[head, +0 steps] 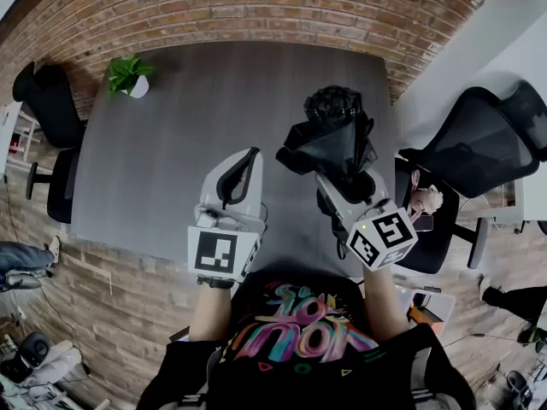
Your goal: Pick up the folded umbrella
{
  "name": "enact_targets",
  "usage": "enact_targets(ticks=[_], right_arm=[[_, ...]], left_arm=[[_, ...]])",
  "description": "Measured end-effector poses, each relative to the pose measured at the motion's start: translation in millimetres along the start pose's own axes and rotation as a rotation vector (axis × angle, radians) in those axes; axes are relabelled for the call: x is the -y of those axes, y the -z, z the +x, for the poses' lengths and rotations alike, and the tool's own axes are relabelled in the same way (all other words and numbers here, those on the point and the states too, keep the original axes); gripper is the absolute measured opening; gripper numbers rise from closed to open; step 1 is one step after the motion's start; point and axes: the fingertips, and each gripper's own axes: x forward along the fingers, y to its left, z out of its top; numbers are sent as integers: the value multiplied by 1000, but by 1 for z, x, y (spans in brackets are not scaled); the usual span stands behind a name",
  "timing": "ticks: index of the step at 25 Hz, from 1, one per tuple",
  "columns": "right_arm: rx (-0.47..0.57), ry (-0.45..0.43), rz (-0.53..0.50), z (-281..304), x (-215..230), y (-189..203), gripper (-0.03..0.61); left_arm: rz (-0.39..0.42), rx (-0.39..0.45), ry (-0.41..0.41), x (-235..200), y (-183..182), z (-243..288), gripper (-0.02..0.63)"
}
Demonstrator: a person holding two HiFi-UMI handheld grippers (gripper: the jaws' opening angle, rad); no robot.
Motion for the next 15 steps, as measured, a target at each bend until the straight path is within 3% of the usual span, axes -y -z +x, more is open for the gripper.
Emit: enact_targets(ticks=[6,15], right_arm=[[100,51,-25,-25,11,-29,235],[156,132,-53,-49,31,-48,233]], left_arm=[[-9,-2,13,6,-3,6,0],[-2,-5,24,7,-4,13,2]])
